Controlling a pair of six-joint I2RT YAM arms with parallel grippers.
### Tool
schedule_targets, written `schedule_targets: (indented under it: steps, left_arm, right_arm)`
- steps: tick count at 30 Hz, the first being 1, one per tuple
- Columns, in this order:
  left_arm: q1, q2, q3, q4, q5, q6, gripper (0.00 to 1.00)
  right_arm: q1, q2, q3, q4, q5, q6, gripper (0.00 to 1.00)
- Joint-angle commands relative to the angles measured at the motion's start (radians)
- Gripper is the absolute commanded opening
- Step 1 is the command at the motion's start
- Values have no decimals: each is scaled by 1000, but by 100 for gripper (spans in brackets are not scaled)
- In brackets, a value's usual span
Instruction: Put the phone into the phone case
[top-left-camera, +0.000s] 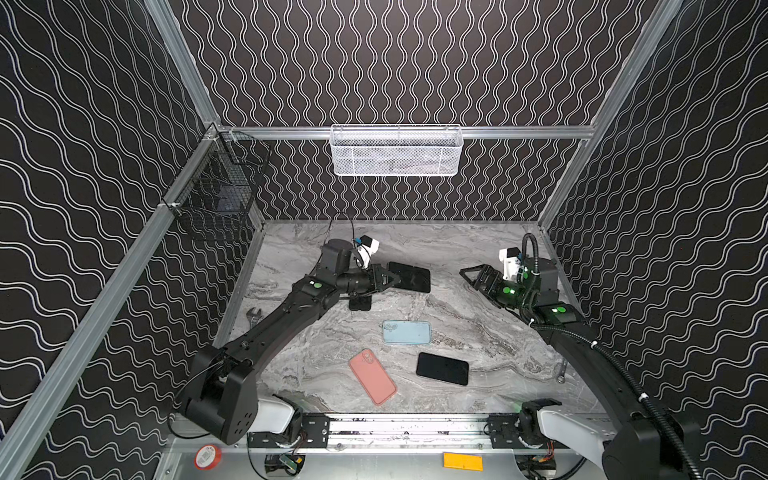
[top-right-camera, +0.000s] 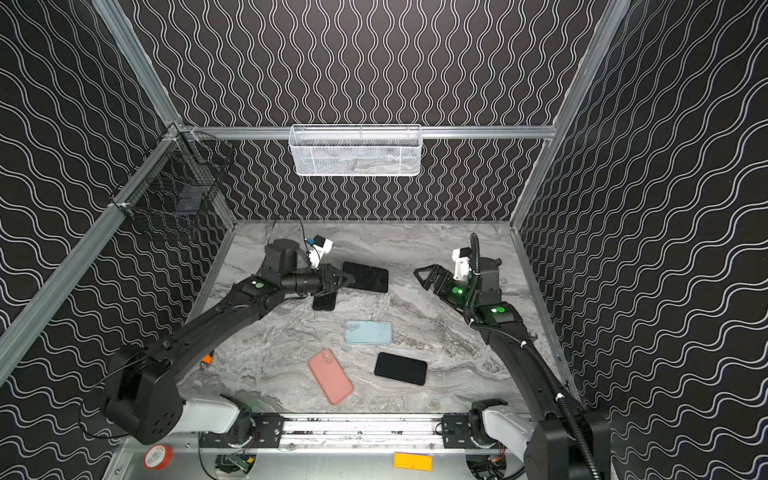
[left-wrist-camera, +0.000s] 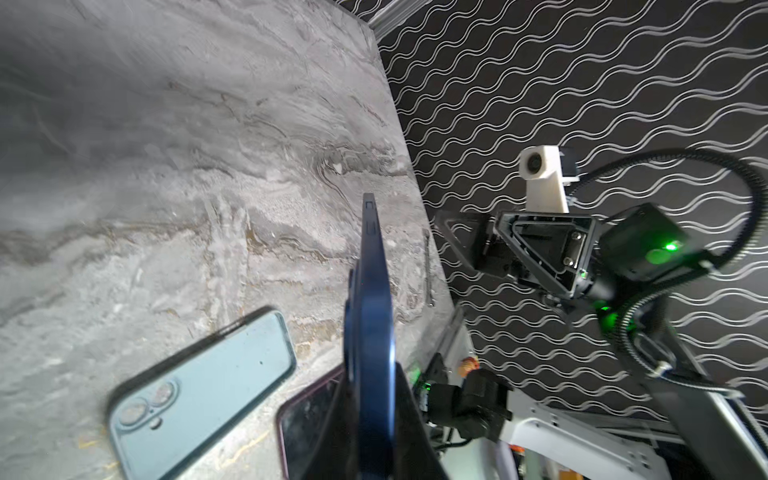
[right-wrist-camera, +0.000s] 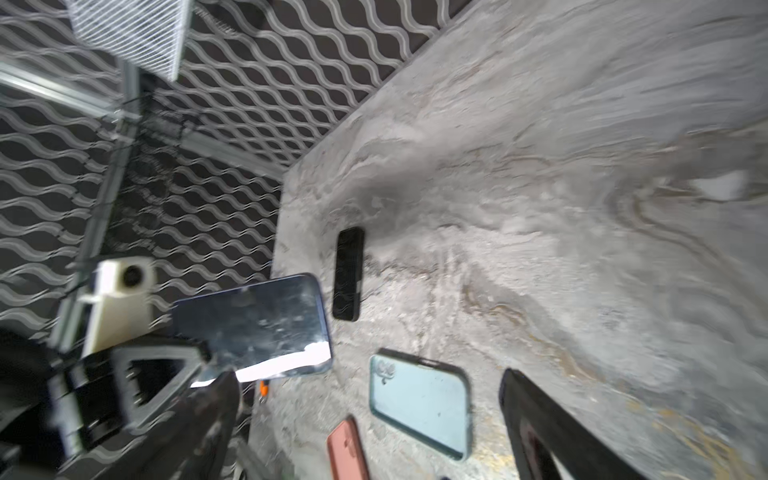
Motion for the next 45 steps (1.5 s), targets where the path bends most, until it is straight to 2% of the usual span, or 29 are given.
schedule_targets:
  steps: [1, 6, 11, 15, 20, 25, 31, 35, 45]
  left_arm:
    - [19, -31, -43, 205, 94, -105, 0]
    - [57, -77, -126, 303, 130, -196, 0]
    - [93, -86, -153, 393, 206, -292, 0]
    - [93, -93, -133, 365, 225, -266, 0]
    - [93, -75, -151, 416, 259, -276, 0]
    - [88, -102, -210, 445, 242, -294, 0]
    - [59, -120, -256, 493, 206, -340, 0]
    - [15, -150, -247, 406, 148, -303, 0]
    - [-32, -143, -254, 398, 98, -318, 0]
  right_arm:
    - [0, 9, -10, 146, -166, 57, 99]
    - [-1, 75, 12, 210, -241, 109, 99]
    - [-1, 128, 55, 196, -327, 101, 97]
    - [-1, 89, 1, 256, -364, 96, 95]
    - [0, 24, -94, 330, -399, 122, 94]
    - [8, 10, -154, 450, -458, 167, 92]
    - [67, 80, -193, 663, -480, 261, 89]
    - [118, 141, -184, 736, -488, 285, 87]
    - [139, 242, -245, 1126, -517, 509, 62]
